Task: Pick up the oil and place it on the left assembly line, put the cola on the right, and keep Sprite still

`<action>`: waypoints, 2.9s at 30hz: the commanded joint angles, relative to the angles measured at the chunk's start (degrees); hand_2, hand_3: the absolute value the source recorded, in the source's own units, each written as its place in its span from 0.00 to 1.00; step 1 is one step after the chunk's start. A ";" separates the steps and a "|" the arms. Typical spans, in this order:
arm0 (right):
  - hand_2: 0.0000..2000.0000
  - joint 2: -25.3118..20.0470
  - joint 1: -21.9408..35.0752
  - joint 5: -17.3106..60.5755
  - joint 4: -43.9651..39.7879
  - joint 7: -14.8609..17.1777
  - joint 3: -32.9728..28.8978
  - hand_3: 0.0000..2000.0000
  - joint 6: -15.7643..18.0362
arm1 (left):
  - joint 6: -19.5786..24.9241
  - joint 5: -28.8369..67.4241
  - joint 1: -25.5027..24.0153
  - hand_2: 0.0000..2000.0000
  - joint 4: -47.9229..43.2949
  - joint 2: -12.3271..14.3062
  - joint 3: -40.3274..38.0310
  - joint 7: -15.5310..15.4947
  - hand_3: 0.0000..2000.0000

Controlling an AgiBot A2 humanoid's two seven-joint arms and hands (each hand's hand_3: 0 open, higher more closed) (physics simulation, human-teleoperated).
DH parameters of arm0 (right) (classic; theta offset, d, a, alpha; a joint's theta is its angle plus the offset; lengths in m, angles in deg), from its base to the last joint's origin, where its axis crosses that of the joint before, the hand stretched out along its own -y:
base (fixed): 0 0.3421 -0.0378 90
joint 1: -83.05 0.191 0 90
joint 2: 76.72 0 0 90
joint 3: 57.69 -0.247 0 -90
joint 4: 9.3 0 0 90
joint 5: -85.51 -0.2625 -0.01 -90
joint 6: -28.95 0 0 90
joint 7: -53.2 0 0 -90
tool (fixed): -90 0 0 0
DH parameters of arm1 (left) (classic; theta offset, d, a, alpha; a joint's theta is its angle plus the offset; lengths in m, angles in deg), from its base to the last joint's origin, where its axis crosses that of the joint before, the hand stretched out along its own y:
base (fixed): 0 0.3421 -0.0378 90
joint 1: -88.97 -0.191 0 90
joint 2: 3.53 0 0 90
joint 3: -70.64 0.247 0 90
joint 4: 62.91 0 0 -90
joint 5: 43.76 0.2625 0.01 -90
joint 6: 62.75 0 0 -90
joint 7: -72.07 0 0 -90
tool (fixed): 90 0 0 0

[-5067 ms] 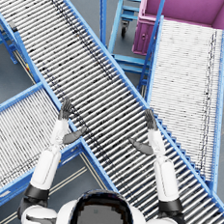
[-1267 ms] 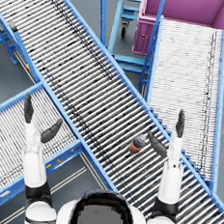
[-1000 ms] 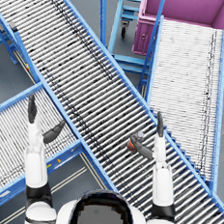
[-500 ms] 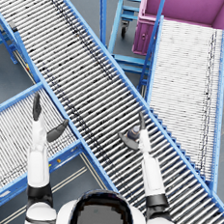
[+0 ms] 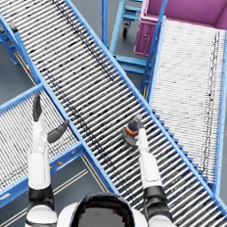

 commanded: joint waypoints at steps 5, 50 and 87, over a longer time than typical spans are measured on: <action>1.00 -0.11 0.02 -0.04 3.63 -0.23 1.70 1.00 -0.47 | 0.00 0.00 0.52 0.00 -0.63 0.05 -1.10 0.00 0.00; 0.00 3.98 14.93 -0.19 36.39 0.39 -31.17 0.00 3.24 | 0.00 -0.01 1.69 0.00 -5.01 1.03 0.27 0.00 0.00; 0.00 8.65 -5.54 -11.16 50.86 3.16 -14.50 0.00 5.98 | -2.77 -11.00 -2.64 0.00 -0.13 -2.66 8.89 2.76 0.00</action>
